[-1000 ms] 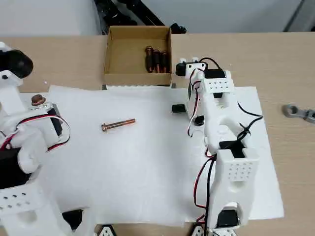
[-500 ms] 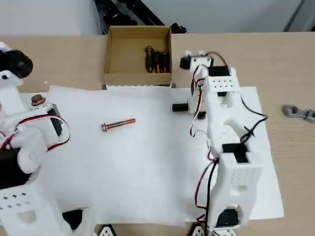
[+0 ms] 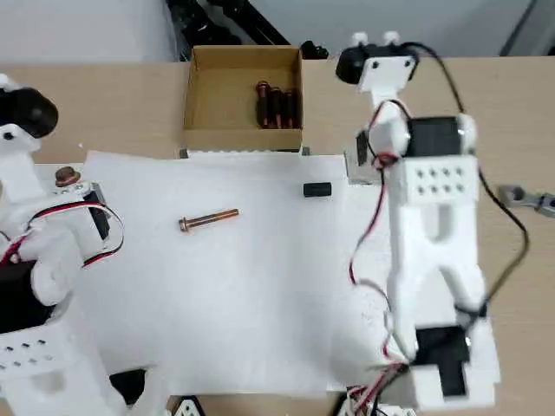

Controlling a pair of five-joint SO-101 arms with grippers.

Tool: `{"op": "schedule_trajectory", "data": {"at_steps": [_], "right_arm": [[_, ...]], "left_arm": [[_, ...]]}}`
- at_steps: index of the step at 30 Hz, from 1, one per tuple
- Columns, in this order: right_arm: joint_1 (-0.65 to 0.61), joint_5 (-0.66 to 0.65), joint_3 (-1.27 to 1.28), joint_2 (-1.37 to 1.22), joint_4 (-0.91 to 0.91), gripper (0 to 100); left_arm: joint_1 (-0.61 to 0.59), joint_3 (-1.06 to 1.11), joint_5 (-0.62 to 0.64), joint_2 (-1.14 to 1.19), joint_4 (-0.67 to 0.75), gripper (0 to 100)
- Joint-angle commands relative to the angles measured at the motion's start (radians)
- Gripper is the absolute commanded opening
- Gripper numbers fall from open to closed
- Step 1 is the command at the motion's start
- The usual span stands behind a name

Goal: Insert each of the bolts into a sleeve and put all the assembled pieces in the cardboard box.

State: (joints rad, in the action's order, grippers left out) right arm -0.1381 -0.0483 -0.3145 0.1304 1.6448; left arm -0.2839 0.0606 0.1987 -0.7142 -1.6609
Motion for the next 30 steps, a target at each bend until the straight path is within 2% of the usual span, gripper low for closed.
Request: {"op": "schedule_trajectory", "data": {"at_steps": [1,7,13,16,22,27,30], "right_arm": [[-0.007,0.012,-0.025,0.188,0.016,1.0],[-0.007,0.017,0.091,0.466,0.013,1.0],[-0.007,0.160,0.423,0.819,-0.024,1.0],[-0.007,0.178,0.641,1.009,-0.127,1.0],[-0.008,0.170,1.149,1.412,-0.421,0.4],[-0.119,0.170,1.461,1.695,-0.521,0.3],[-0.166,0.178,1.493,1.662,-0.585,0.3]], "left_arm": [[0.000,-0.013,-0.012,-0.025,0.008,1],[0.000,-0.013,-0.014,-0.025,0.009,1],[0.003,-0.013,-0.014,-0.025,0.009,1],[0.048,-0.013,-0.014,-0.025,0.009,1],[0.222,-0.013,-0.014,-0.025,0.054,1],[0.227,-0.013,-0.008,-0.025,0.169,1],[0.226,-0.013,-0.009,-0.025,0.203,1]]}}
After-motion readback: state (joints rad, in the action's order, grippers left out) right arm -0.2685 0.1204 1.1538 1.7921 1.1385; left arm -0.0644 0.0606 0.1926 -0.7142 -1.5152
